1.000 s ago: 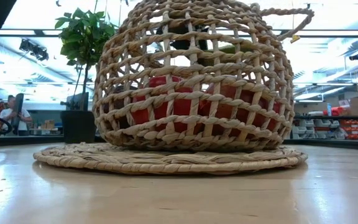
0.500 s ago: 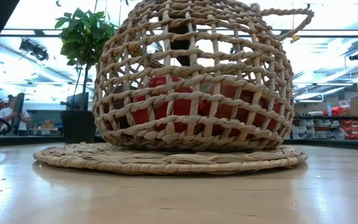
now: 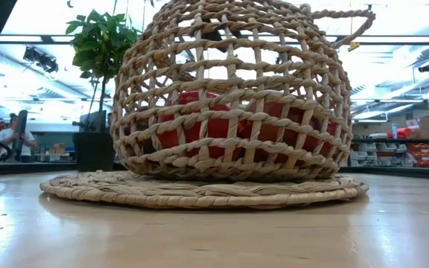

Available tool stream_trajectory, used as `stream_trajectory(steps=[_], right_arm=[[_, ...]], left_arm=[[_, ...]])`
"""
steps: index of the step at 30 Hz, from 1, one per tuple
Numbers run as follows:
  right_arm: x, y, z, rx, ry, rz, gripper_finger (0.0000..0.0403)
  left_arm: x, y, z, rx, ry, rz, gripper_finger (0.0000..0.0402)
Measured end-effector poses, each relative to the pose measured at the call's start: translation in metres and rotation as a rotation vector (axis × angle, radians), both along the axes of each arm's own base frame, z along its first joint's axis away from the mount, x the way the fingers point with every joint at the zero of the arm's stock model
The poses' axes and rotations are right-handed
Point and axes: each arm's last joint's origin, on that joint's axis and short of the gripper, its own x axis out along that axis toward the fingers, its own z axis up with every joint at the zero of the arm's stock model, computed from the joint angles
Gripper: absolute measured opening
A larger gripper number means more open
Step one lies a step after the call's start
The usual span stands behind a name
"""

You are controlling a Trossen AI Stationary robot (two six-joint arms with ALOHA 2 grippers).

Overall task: Build produce basket
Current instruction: Put the red apple into the brown basket

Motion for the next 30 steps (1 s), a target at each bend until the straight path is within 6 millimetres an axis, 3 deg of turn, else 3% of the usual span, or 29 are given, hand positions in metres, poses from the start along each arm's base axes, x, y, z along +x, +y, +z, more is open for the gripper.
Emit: stream_trajectory(steps=[5,12,16,24,30], right_arm=[[0.001,0.000,0.000,0.016,-0.006,0.008,0.0349],[0.001,0.000,0.000,0.019,-0.008,0.011,0.0349],[0.001,0.000,0.000,0.018,-0.007,0.010,0.0349],[0.001,0.000,0.000,0.017,-0.004,0.010,0.0349],[0.001,0.000,-0.001,0.020,0.003,0.010,0.0349]], left_arm=[[-0.034,0.051,0.031,0.066,-0.095,0.175,0.0307],[-0.060,0.110,0.029,0.047,-0.099,0.369,0.0284],[-0.053,0.125,0.002,-0.019,-0.034,0.421,0.0277],[-0.044,0.143,-0.086,-0.161,0.152,0.468,0.0249],[-0.052,0.155,-0.121,-0.244,0.139,0.500,0.0223]])
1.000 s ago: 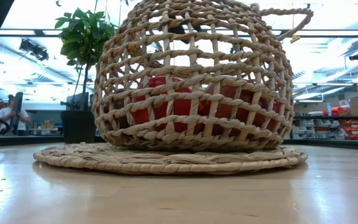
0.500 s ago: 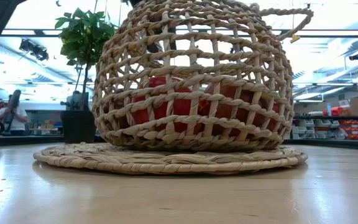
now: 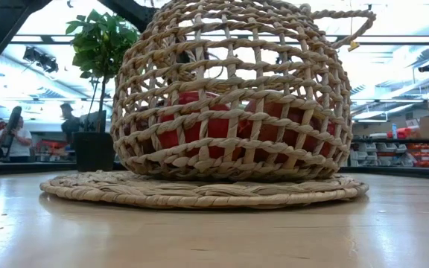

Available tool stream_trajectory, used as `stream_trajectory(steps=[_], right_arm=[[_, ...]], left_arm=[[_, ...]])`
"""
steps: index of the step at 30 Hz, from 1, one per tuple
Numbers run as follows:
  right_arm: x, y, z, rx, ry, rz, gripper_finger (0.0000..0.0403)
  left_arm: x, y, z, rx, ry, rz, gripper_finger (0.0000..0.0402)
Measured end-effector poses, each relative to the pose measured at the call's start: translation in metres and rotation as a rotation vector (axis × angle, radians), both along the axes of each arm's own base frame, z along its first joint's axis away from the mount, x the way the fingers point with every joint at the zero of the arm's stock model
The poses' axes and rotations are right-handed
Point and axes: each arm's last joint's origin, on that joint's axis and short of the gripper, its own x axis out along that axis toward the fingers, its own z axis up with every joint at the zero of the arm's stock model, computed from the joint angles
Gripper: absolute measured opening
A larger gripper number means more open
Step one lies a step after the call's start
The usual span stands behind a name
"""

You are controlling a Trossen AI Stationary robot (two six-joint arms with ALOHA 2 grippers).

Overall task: Build produce basket
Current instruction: Put the red apple into the brown basket

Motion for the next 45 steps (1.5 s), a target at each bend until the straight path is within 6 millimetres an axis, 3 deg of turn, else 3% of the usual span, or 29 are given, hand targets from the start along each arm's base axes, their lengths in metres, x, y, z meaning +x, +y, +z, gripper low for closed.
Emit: stream_trajectory(steps=[6,14,18,28,45], right_arm=[[0.000,0.000,0.000,0.001,0.001,0.000,0.0349],[0.000,0.000,0.000,0.001,0.003,0.000,0.0349],[0.000,0.000,-0.003,0.015,0.023,0.001,0.0349],[0.001,0.000,-0.004,0.036,0.029,0.004,0.0349],[0.001,0.001,-0.005,0.059,0.024,0.058,0.0349]], left_arm=[[-0.015,0.007,-0.024,-0.054,0.047,-0.007,0.0211],[-0.026,0.023,-0.024,0.078,0.132,0.156,0.0218],[-0.028,0.025,-0.023,0.145,0.162,0.245,0.0242],[-0.028,0.038,-0.030,0.141,0.108,0.376,0.0348],[-0.028,0.052,-0.068,0.025,0.133,0.476,0.0357]])
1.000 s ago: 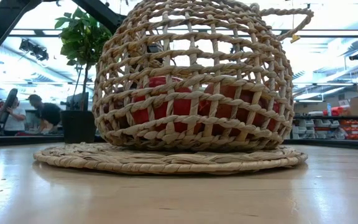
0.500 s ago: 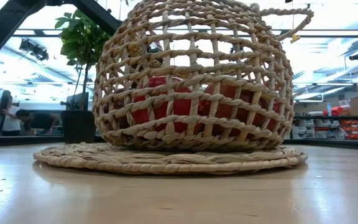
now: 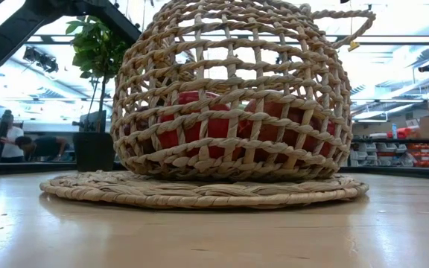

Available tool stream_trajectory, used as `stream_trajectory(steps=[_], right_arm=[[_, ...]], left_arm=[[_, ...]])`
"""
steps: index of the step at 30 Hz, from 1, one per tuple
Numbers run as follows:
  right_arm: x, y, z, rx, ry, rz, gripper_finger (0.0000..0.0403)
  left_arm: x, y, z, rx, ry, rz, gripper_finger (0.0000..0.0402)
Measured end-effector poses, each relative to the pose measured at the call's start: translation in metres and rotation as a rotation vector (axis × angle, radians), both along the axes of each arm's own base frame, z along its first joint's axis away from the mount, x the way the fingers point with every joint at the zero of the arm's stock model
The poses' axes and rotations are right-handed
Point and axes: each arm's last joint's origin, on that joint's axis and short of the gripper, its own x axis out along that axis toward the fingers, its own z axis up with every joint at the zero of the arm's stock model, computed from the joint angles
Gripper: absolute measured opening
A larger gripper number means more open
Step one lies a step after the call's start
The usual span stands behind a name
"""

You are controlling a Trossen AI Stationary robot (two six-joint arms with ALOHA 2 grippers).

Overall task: Build produce basket
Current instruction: Put the red apple into the brown basket

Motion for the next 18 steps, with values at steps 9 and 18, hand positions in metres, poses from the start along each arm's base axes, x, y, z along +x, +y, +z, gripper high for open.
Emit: stream_trajectory(steps=[9,18], right_arm=[[0.000,0.000,0.000,0.016,-0.006,0.003,0.0349],[0.000,0.000,0.000,0.014,-0.006,0.003,0.0349]], left_arm=[[-0.004,0.003,-0.004,-0.010,0.024,0.013,0.0357],[-0.011,-0.015,-0.011,-0.205,0.137,-0.107,0.0357]])
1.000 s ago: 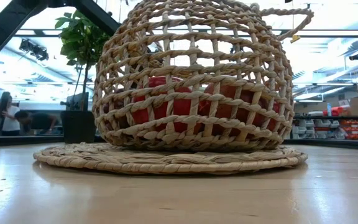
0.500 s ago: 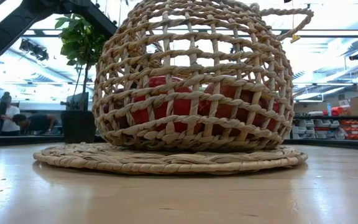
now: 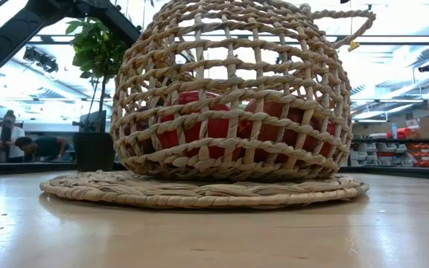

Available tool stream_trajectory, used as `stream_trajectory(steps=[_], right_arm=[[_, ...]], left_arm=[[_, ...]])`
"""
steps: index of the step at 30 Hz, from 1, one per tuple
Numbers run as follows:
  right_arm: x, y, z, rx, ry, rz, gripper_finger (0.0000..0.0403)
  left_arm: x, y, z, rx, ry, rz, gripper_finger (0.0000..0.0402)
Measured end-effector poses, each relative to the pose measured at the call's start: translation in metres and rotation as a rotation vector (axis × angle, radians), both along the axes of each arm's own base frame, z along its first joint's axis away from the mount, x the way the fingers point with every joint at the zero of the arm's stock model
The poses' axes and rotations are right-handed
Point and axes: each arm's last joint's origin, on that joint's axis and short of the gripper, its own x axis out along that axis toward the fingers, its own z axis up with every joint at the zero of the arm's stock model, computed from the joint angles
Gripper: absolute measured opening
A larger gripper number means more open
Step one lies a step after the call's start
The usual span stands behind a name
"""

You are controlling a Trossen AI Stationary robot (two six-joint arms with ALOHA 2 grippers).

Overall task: Build produce basket
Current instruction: Put the red apple into the brown basket

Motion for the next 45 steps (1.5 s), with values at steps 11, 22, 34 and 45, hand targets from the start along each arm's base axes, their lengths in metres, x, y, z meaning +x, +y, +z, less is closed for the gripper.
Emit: stream_trajectory(steps=[11,22,34,45], right_arm=[[0.000,0.000,0.001,0.001,-0.007,0.000,0.0349],[0.000,0.000,0.001,0.007,-0.010,0.002,0.0349],[0.000,0.000,0.001,0.000,-0.007,0.001,0.0349],[0.000,0.000,0.001,-0.002,-0.006,0.000,0.0349]], left_arm=[[-0.007,-0.006,0.017,0.024,0.051,-0.075,0.0357],[-0.006,0.002,0.009,0.088,0.064,-0.101,0.0357],[-0.008,0.002,-0.004,0.014,0.096,-0.109,0.0355],[-0.008,0.002,-0.004,0.006,0.091,-0.112,0.0266]])
